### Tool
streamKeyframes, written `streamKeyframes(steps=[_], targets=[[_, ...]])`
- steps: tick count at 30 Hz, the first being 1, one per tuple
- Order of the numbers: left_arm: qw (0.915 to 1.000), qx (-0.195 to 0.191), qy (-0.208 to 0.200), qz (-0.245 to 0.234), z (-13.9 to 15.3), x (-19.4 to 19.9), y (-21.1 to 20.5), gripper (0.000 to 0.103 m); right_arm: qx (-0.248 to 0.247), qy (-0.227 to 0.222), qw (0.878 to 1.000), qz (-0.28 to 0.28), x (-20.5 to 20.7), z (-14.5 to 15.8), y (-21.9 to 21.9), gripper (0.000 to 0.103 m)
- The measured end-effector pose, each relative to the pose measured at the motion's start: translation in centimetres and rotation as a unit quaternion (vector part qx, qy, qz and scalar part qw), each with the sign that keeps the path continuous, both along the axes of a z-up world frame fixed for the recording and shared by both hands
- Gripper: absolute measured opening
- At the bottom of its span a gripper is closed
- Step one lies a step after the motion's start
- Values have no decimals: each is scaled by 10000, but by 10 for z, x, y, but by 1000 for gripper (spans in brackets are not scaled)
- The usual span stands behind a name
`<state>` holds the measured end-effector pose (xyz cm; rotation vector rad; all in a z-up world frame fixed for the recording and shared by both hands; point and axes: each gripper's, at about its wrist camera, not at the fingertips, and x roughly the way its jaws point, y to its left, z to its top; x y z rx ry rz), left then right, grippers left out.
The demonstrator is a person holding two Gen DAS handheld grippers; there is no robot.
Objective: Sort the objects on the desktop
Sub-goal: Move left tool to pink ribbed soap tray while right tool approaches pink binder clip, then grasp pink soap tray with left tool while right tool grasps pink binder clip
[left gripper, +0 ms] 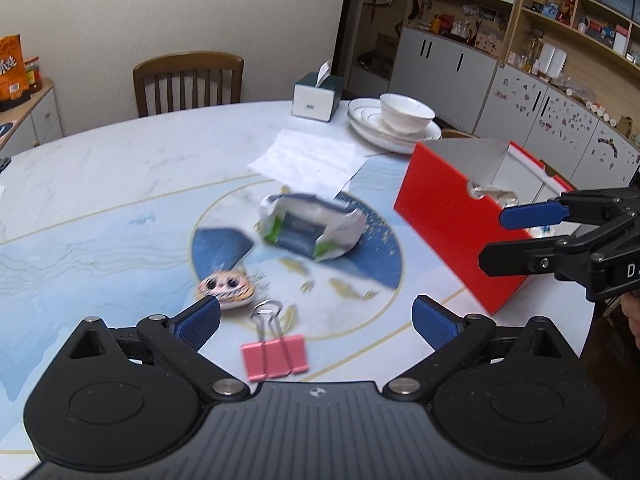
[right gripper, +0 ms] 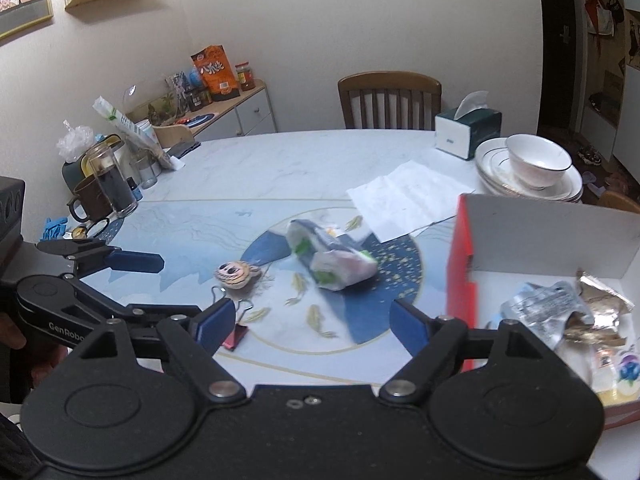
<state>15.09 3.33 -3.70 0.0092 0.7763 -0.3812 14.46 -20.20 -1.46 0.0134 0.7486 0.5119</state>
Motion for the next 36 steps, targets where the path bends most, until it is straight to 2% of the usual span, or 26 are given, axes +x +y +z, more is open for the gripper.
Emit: streamKeyframes(steps=[6,14,20,24,36], targets=[[9996,168,161,-151,-20,-7,15,102,-74,52,9999,44,2,-7,28,84],[9970,344,331,-614,-51,-28,24,102,-159,251,9995,53,6,-25,64,84],[9933,525,267,-995,-68,-41,22,102,-241,372,9990,114,11,-40,93,84],[9906,500,276,-1242,-75,-44,21,102,-339,450,9983,164,16,-50,112,84],[9847,671,28,-1608,-86,-51,13,98,-525,877,9947,74,36,-78,153,80]])
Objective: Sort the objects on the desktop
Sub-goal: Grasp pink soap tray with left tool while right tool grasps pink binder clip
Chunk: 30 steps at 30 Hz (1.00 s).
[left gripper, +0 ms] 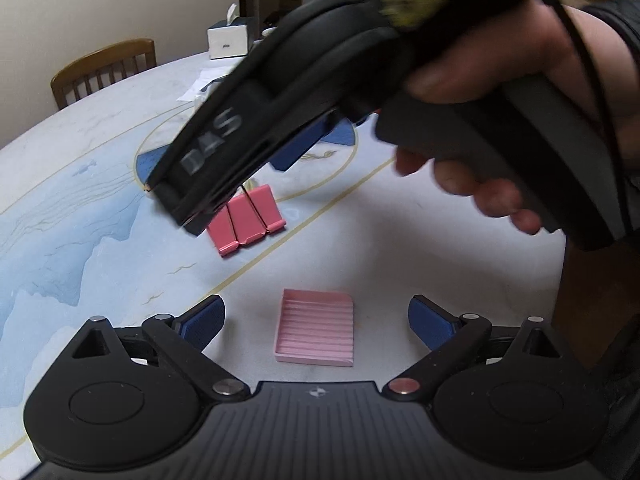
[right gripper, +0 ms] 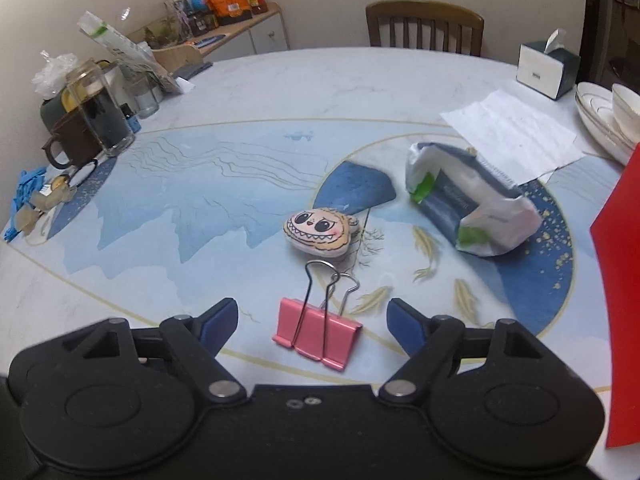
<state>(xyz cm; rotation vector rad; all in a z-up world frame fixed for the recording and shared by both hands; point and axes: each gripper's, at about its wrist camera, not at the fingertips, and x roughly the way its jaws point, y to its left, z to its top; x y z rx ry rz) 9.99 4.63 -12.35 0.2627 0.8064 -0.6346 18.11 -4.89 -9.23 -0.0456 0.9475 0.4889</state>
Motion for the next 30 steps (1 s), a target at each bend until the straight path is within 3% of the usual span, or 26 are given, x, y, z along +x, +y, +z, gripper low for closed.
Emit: streamKeyframes(steps=[7,15,23,30], targets=[[9999,112,13,-87,-6,-1,-7,80,-147,188,9995,-212,6,-13,9,76],[9997,177,-83,-112,-6,-1,-12,68,-109,302,9990,-300,7,-16,12,66],[9997,153,-129,-122,-5,-1,-17,41,-81,388,9982,-444,9,-21,7,53],[9998,160,-133,-10,-7,1,-19,40,-78,328,9980,-525,7,-20,-5,53]])
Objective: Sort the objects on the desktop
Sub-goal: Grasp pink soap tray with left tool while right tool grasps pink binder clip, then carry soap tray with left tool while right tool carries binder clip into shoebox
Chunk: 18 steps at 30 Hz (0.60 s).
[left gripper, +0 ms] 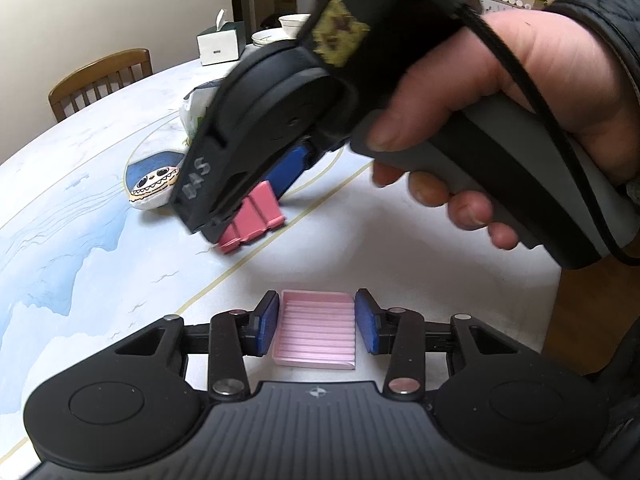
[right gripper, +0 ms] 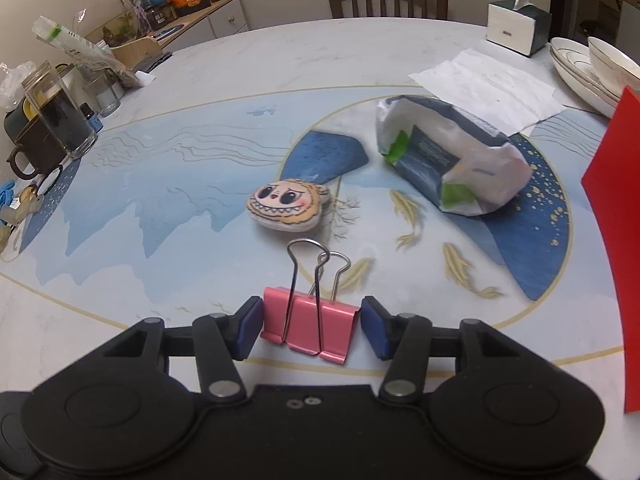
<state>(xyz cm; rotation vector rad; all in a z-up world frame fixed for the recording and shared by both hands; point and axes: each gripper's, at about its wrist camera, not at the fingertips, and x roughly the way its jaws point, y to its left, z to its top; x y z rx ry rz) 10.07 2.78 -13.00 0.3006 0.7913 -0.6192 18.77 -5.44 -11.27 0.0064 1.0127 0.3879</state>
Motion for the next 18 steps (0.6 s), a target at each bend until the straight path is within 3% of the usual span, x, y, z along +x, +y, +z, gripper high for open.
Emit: streamKeyframes(steps=[18], targets=[[9991,-72,173,368,5,7,-11,39,-61,-85,9994,-333,-22,11,-70,52]])
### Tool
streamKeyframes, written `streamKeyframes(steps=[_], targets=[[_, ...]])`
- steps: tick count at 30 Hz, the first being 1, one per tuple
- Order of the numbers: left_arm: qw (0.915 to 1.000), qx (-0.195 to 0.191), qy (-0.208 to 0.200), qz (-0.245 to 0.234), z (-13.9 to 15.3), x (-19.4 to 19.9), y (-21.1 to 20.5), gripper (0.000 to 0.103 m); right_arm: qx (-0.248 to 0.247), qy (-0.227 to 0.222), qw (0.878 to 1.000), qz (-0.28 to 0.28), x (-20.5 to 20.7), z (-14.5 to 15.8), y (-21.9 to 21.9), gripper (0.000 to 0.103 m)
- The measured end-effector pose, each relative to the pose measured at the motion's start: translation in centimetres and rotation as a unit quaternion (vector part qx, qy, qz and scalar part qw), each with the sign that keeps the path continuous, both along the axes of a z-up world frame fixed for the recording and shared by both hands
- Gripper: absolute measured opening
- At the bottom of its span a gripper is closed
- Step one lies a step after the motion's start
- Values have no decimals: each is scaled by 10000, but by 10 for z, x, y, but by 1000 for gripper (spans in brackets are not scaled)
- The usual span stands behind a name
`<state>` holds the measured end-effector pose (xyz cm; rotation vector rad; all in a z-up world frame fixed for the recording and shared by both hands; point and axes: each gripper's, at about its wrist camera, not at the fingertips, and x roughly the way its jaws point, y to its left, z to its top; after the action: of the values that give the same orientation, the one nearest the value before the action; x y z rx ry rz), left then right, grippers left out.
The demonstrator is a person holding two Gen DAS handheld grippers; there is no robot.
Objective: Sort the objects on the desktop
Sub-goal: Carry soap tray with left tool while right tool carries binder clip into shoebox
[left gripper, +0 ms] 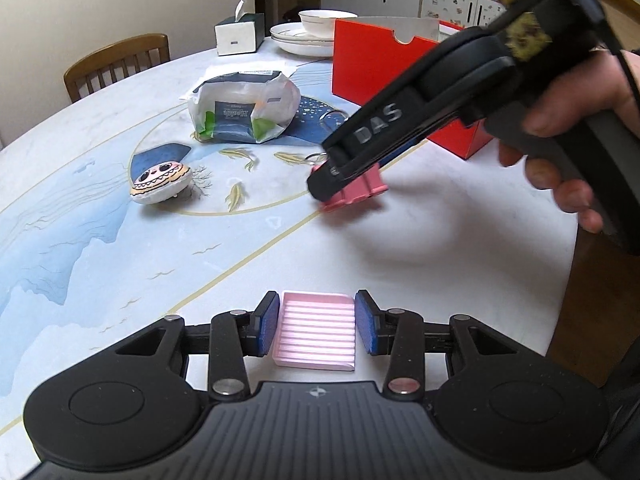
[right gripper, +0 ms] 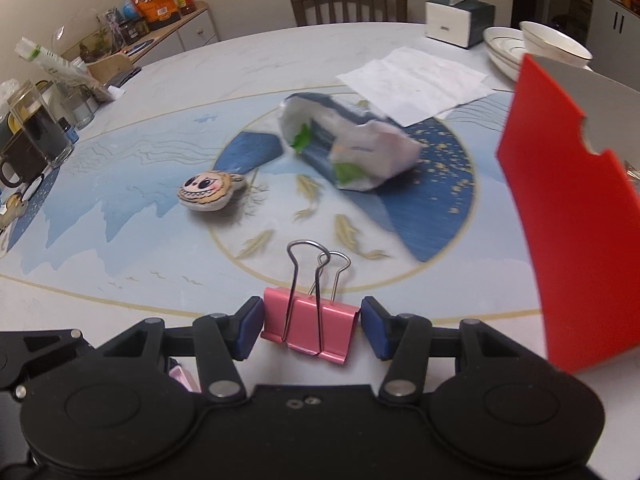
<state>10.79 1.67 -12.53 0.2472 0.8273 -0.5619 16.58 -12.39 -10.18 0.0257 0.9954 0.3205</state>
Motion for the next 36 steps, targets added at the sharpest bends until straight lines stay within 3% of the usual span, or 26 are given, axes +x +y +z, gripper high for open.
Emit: streamKeyframes(steps=[9,20,36], targets=[[9998,-93,-26,183,11,7,-17,39,185,-147,9997,-11,-2,24,-27,52],[9970,-381,-336,578,59,32,-35,39,461,-490,9976,170,2,67,-59,52],[9960,-511,-708,207,102,59,-114,39,604,-722,9955,-118,12,96,-152,52]])
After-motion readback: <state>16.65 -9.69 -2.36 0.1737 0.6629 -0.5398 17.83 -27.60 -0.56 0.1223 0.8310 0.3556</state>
